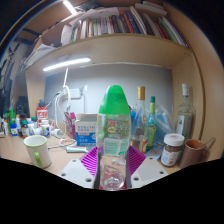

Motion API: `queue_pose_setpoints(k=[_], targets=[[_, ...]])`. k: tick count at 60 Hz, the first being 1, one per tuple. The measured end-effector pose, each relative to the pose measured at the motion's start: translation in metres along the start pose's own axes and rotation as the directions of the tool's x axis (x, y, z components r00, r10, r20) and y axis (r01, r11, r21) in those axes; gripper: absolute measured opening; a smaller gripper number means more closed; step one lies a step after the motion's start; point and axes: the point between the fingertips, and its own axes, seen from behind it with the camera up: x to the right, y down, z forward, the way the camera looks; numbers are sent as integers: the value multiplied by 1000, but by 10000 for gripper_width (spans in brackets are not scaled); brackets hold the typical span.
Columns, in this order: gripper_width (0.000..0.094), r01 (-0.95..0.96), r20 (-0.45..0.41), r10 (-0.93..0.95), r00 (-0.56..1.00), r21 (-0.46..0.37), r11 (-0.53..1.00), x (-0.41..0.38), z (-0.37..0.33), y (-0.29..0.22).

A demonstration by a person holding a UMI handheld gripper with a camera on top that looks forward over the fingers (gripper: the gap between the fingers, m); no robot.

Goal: Pour water

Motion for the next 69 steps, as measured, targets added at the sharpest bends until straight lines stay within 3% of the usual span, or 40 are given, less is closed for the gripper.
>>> queue_pose_setpoints(k=[8,15,18,21,33,49,69], targets=[[390,-24,8,24,1000,29,999,0,-1,-1],[510,-18,15,18,1000,10,1000,1,-1,-1],[639,-7,14,8,1000,-58,998,3,-3,10],[854,-6,34,10,999,-101,995,2,-9,15],[842,-35,54,42,998,-122,992,3,-64,6],[844,0,95,9,995,-93,996,-36,-209,-3],[851,-69,146,82,986,-92,993,-79,-334,18]])
